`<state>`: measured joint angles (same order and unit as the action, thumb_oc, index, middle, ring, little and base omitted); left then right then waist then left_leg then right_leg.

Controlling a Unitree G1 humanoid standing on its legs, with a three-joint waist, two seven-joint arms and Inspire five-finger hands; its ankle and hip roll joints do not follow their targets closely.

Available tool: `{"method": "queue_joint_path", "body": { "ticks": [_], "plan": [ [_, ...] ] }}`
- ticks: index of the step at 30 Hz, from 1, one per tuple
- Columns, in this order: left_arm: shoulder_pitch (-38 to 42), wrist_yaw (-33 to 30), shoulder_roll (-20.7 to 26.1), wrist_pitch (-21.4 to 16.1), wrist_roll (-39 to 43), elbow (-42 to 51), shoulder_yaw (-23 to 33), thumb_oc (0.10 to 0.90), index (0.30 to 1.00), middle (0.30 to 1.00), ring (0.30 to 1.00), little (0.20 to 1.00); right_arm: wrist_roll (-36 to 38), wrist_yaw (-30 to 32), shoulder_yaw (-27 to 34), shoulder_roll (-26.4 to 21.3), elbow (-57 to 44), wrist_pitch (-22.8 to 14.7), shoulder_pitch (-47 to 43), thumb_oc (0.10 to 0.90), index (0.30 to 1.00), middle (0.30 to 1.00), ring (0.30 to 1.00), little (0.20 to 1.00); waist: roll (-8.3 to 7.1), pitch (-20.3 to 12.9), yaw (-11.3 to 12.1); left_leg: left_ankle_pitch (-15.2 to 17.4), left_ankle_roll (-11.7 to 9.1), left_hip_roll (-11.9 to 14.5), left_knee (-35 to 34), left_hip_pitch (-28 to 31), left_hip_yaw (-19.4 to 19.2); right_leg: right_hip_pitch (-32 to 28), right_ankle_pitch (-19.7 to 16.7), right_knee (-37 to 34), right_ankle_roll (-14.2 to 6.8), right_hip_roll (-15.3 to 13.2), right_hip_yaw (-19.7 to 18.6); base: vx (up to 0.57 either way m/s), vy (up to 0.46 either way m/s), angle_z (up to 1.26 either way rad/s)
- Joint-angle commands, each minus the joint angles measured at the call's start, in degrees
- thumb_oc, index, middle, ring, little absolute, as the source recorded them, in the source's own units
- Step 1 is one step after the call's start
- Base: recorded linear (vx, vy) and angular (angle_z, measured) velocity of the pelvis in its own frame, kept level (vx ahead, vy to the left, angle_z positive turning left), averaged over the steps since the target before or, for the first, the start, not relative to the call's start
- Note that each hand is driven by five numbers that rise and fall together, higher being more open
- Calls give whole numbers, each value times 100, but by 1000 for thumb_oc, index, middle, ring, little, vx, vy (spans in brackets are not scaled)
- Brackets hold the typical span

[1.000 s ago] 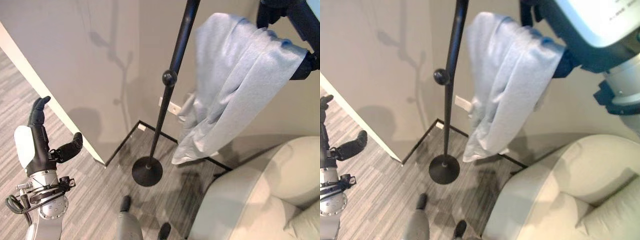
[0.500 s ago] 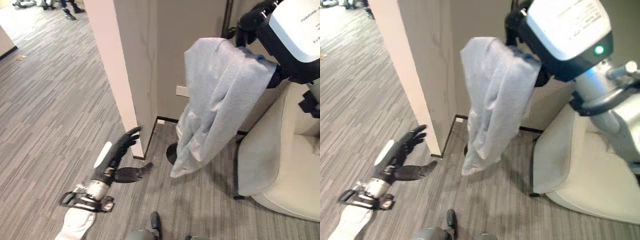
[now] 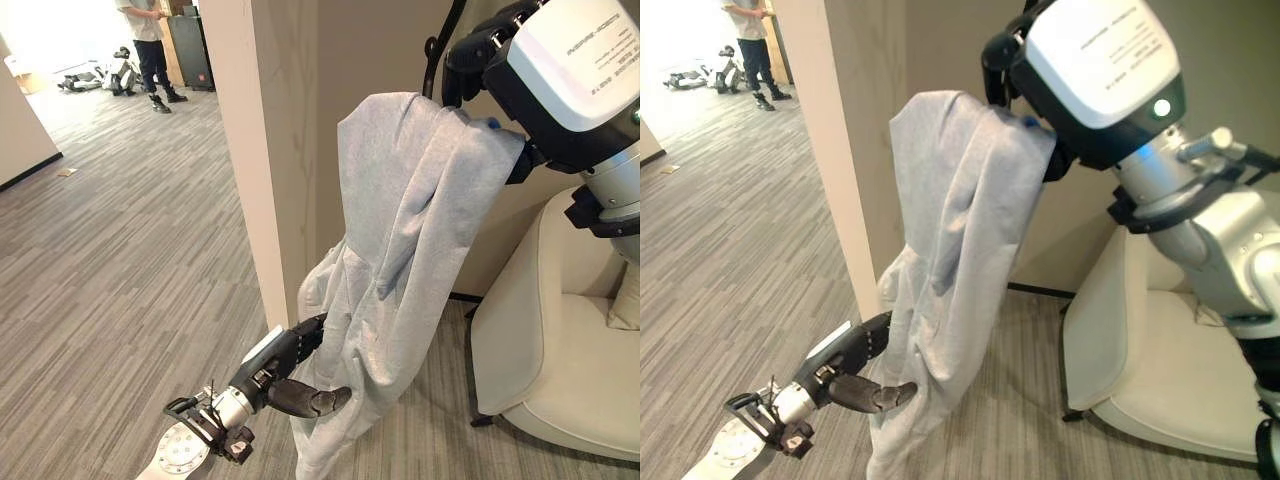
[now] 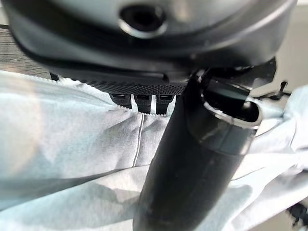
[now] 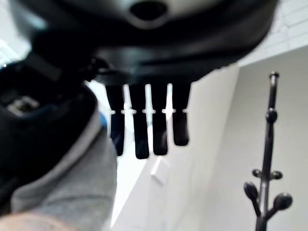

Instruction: Hang the clothes on the sofa on the clothes rack.

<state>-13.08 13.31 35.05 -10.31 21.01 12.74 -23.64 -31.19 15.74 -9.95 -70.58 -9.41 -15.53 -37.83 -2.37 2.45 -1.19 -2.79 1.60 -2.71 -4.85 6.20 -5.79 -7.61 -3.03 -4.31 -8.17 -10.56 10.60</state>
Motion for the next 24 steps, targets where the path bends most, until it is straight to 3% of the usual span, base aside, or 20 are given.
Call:
{"method": "queue_joint_path", "body": {
  "ticks": [1,3,6,10,14,15,16,24],
  "plan": [
    [567,-219,-43,-642,-1124,223,-35,800,900,900,900,900,370,456,117,108,516,460,-1433,400,300,300,300,300,-149,-400,135,1005,-67,360,214,71,2,802,206,562,-66,-42,-170,53,-68,-1],
    [1294,-852,-219,-874,-2877,-547,-518,800,900,900,900,900,440,536,0,176,368,425,-1614,400,300,300,300,300,-206,-456,70,998,-89,382,184,90,11,765,268,563,-37,-7,-178,55,-75,3],
    [2643,-1720,-1142,-721,-4220,-2226,-1364,800,900,900,900,900,685,640,-280,391,209,440,-2079,400,300,300,300,300,-254,-535,-108,1008,-97,401,144,109,-14,752,346,591,2,37,-215,35,-57,-1],
    [3280,-2593,-1776,-359,-5063,-3839,-1532,800,900,900,900,900,1057,661,-124,514,-36,374,-2001,400,300,300,300,300,-225,-586,-273,1032,-106,410,102,159,-96,741,395,595,28,65,-255,41,-26,-8],
    [3362,-2789,-1841,-278,-5105,-4066,-1440,800,900,900,900,900,1220,658,53,490,-157,352,-1828,400,300,300,300,300,-230,-593,-296,1034,-117,422,83,183,-127,734,404,584,32,69,-263,19,-15,-11],
    [3402,-2797,-1902,-257,-5022,-4103,-1428,764,846,846,846,846,1252,669,79,513,-160,337,-1779,400,300,300,300,300,-230,-600,-320,1031,-122,424,78,192,-143,731,403,574,34,75,-263,21,-29,-8],
    [3281,-2754,-1944,-274,-4780,-4021,-1347,400,300,300,300,300,1282,677,215,434,-142,361,-1660,400,300,300,300,300,-242,-612,-320,1028,-131,440,53,211,-163,705,394,517,44,99,-280,0,0,0],
    [3049,-3080,-2052,-148,-4196,-3838,-824,400,300,300,300,300,1286,777,565,420,-68,379,-1133,400,300,300,300,300,-277,-672,-307,1029,-133,456,44,217,-168,640,397,445,65,137,-273,0,0,0]
  ]
}}
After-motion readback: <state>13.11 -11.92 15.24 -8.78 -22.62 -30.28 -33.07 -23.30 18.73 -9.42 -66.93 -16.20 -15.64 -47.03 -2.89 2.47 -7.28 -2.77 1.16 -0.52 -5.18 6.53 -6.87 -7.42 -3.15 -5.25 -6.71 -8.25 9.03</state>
